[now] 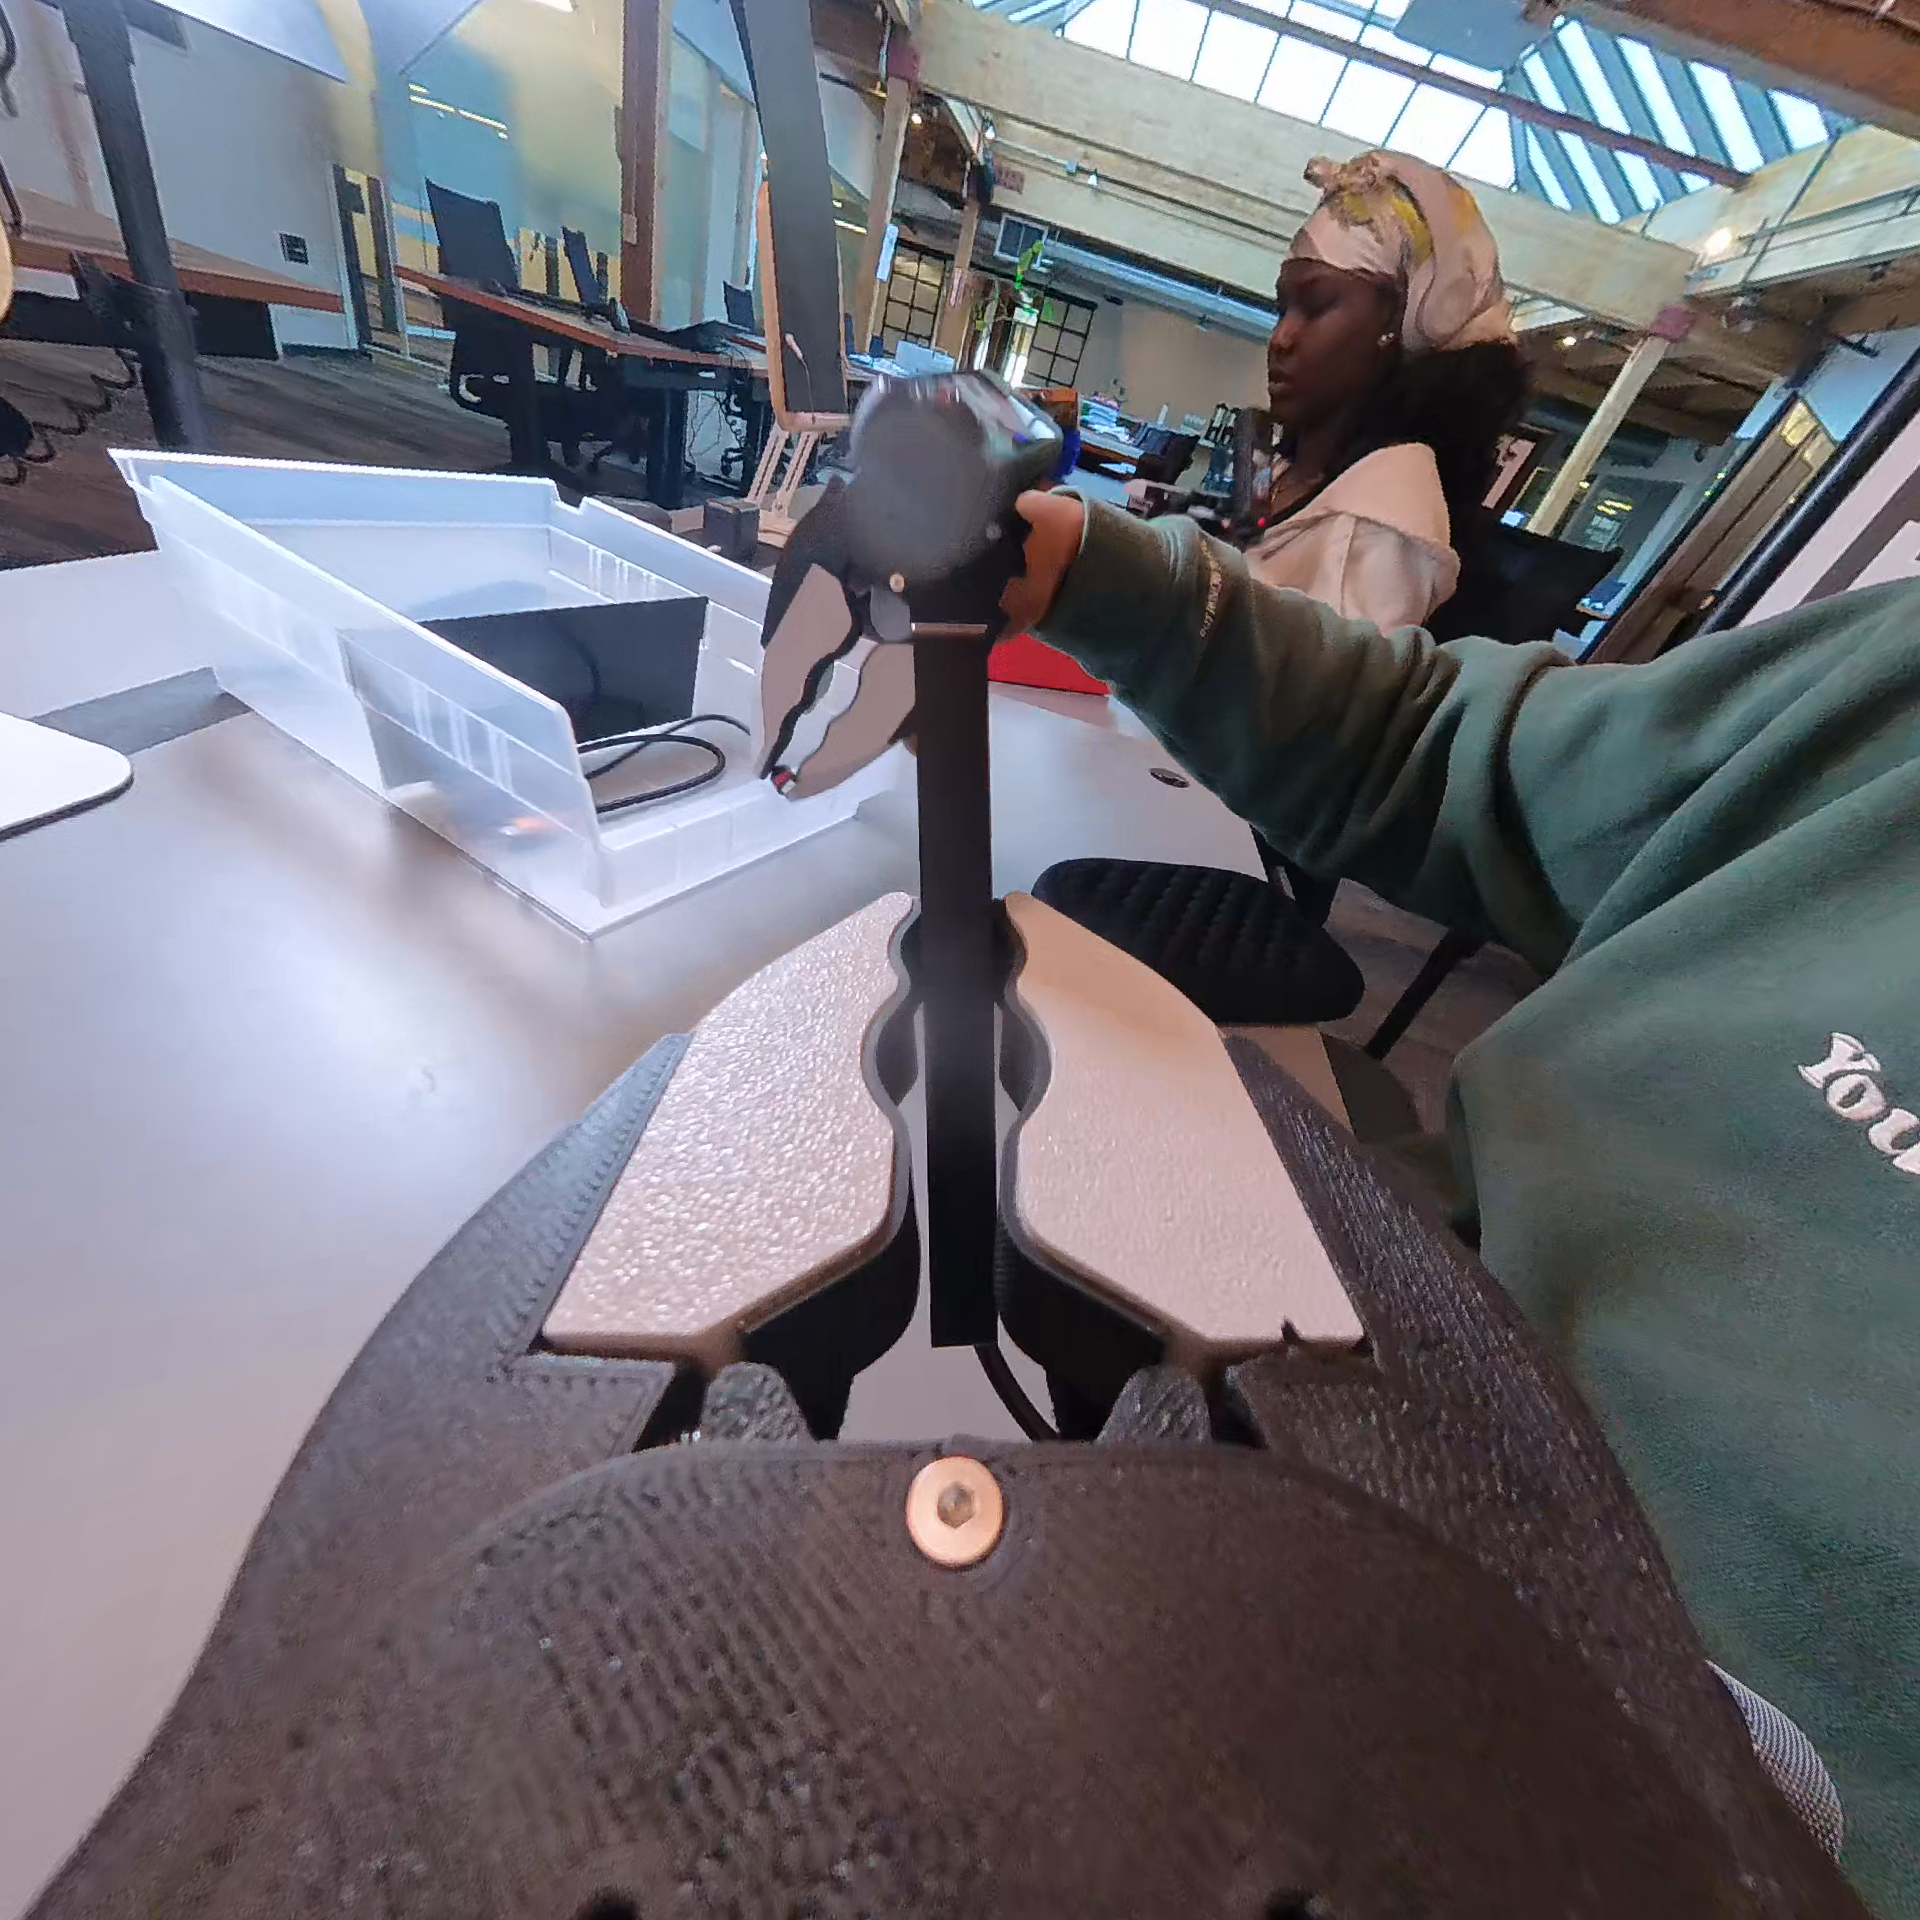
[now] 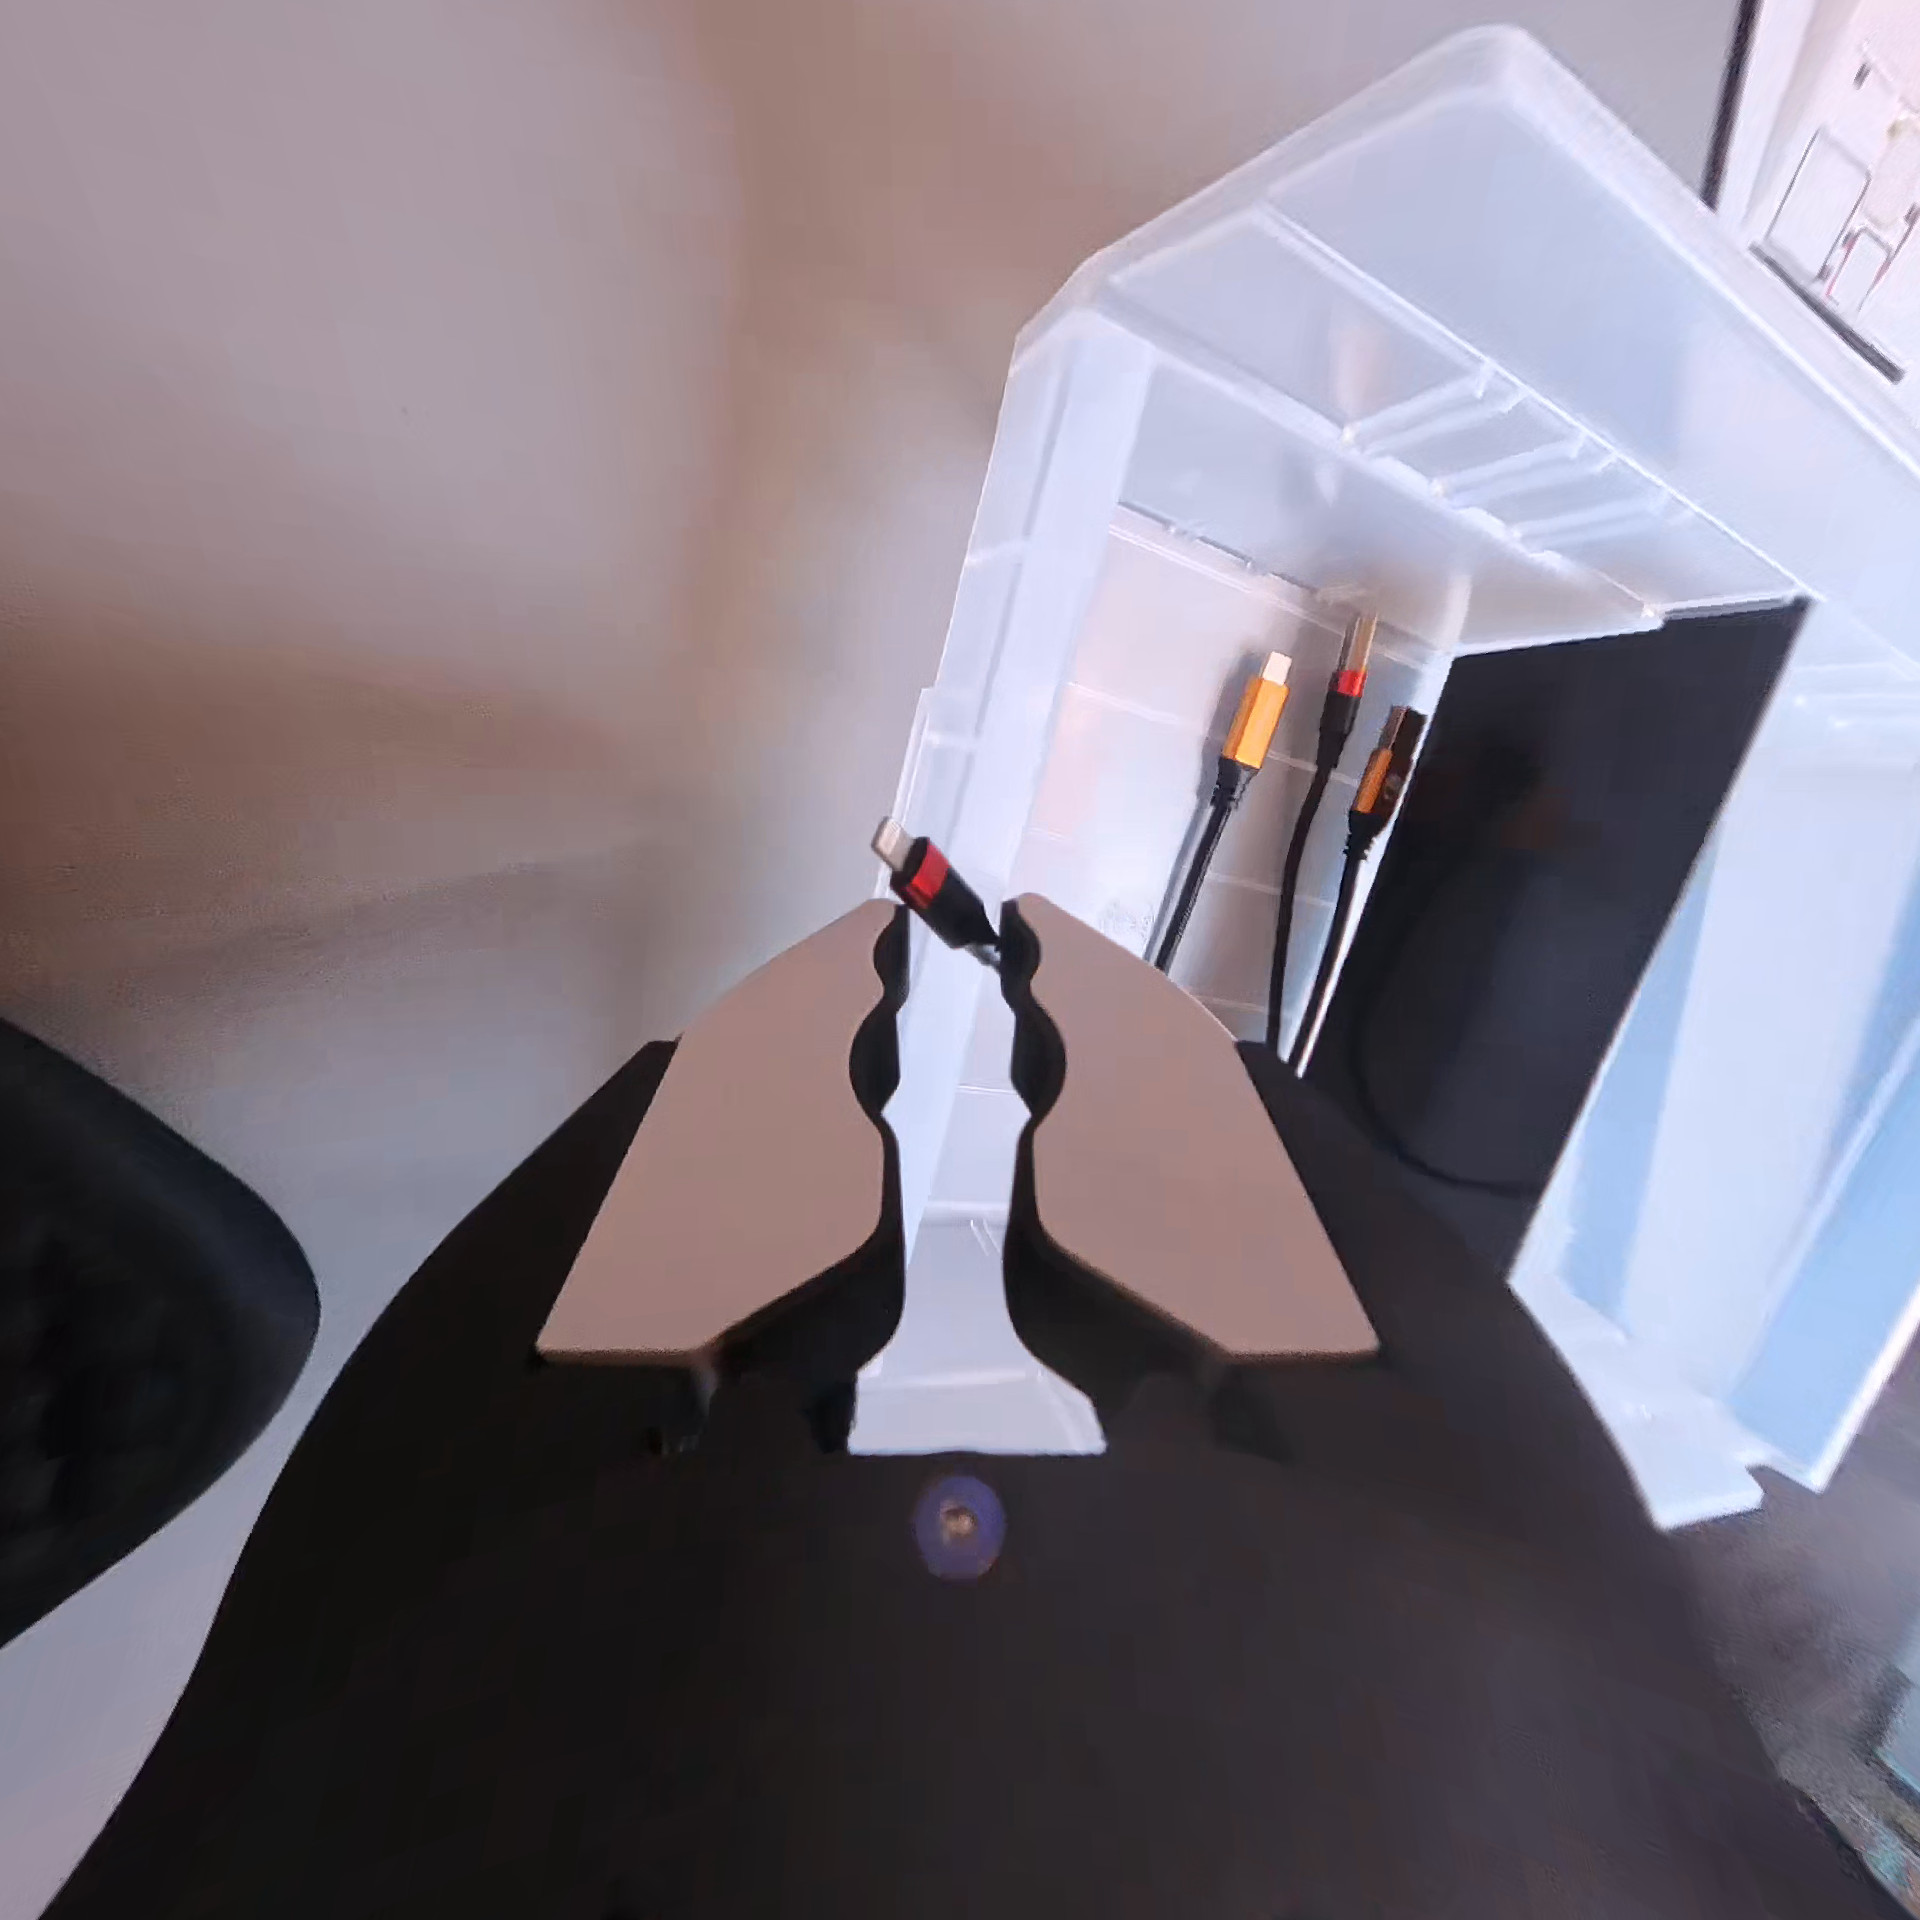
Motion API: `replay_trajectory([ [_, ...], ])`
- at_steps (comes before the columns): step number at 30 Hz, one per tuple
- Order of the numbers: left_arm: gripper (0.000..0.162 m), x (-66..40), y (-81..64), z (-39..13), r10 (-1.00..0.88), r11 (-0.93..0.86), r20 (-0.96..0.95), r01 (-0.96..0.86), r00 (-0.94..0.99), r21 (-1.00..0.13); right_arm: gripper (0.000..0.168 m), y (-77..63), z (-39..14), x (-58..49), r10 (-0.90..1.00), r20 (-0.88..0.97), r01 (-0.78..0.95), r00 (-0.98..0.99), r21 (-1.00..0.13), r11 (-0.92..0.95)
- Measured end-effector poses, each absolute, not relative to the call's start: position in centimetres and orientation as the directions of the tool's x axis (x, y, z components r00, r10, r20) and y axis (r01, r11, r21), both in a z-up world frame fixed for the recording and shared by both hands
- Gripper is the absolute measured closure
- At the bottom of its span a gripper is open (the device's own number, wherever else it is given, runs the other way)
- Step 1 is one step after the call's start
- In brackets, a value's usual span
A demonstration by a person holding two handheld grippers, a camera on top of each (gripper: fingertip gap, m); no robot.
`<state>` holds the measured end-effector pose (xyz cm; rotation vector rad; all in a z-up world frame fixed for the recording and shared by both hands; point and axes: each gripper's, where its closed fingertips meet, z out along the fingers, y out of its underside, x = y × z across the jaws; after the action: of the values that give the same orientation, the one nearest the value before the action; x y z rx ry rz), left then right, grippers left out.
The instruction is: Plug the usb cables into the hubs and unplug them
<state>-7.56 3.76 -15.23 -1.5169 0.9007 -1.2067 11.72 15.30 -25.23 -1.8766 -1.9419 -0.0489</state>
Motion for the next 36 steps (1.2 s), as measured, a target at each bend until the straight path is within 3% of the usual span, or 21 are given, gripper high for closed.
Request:
replay_trajectory([
  [3, 0.151, -7.4, 3.8, -15.5, -0.935, -0.269, 0.264, 0.01, 0.236, -0.963, 0.155, 16.6, -23.0, 10.5, 0.952, 0.276, 0.901, 0.129, -0.433, 0.004],
  [5, 0.151, -7.3, 3.8, -15.6, -0.933, -0.28, 0.276, 0.014, 0.23, -0.96, 0.161, 19.6, -21.9, 10.7, 0.906, 0.333, 0.869, 0.261, -0.489, -0.071],
  [8, 0.151, -7.1, 3.9, -15.8, -0.929, -0.295, 0.291, 0.017, 0.228, -0.955, 0.159, 22.5, -23.4, 11.7, 0.848, 0.385, 0.877, 0.365, -0.448, -0.174],
  [10, 0.151, -7.1, 3.9, -15.9, -0.925, -0.303, 0.3, 0.023, 0.232, -0.953, 0.124, 22.8, -24.5, 12.2, 0.837, 0.413, 0.908, 0.358, -0.365, -0.207],
  [11, 0.151, -7.1, 3.9, -15.9, -0.923, -0.309, 0.307, 0.028, 0.232, -0.951, 0.113, 22.9, -23.9, 11.5, 0.83, 0.416, 0.892, 0.372, -0.408, -0.196],
  [15, 0.151, -7.4, 4.5, -15.6, -0.91, -0.327, 0.333, 0.068, 0.247, -0.943, 0.109, 20.7, -17.5, 6.9, 0.808, 0.368, 0.703, 0.461, -0.706, -0.08],
  [18, 0.151, -7.7, 5.1, -14.8, -0.894, -0.343, 0.369, 0.141, 0.255, -0.929, 0.113, 14.5, -14.5, 1.9, 0.908, 0.207, 0.518, 0.364, -0.855, -0.013],
  [21, 0.151, -7.9, 5.4, -12.6, -0.892, -0.333, 0.391, 0.255, 0.227, -0.908, 0.115, 7.4, -15.7, -3.3, 0.984, -0.055, 0.394, 0.168, -0.911, -0.118],
  [26, 0.151, -8.1, 6.2, -6.5, -0.906, -0.24, 0.367, 0.459, 0.21, -0.855, 0.108, -1.0, -19.0, -10.5, 0.891, -0.439, 0.272, -0.116, -0.877, -0.397],
  [29, 0.151, -9.0, 7.4, -3.9, -0.903, -0.124, 0.31, 0.511, 0.299, -0.851, 0.121, -4.4, -17.2, -12.2, 0.714, -0.62, 0.212, -0.325, -0.784, -0.584],
  [31, 0.151, -10.6, 8.2, -2.0, -0.897, -0.054, 0.284, 0.554, 0.338, -0.831, 0.137, -6.4, -15.7, -11.6, 0.576, -0.682, 0.247, -0.451, -0.715, -0.654],
  [32, 0.151, -11.7, 8.6, -1.3, -0.889, -0.022, 0.279, 0.575, 0.363, -0.818, 0.137, -6.8, -15.4, -11.3, 0.556, -0.686, 0.25, -0.469, -0.707, -0.662],
  [34, 0.151, -13.9, 9.3, -0.4, -0.864, 0.035, 0.282, 0.608, 0.417, -0.793, 0.14, -7.1, -15.4, -10.7, 0.613, -0.632, 0.215, -0.473, -0.758, -0.616],
  [35, 0.15, -14.9, 9.6, -0.3, -0.854, 0.055, 0.281, 0.613, 0.438, -0.789, 0.159, -7.2, -15.3, -10.3, 0.644, -0.598, 0.197, -0.477, -0.787, -0.585],
  [36, 0.149, -15.5, 9.9, -0.5, -0.844, 0.064, 0.278, 0.6, 0.459, -0.798, 0.161, -7.1, -15.0, -9.9, 0.67, -0.573, 0.197, -0.472, -0.809, -0.554],
])
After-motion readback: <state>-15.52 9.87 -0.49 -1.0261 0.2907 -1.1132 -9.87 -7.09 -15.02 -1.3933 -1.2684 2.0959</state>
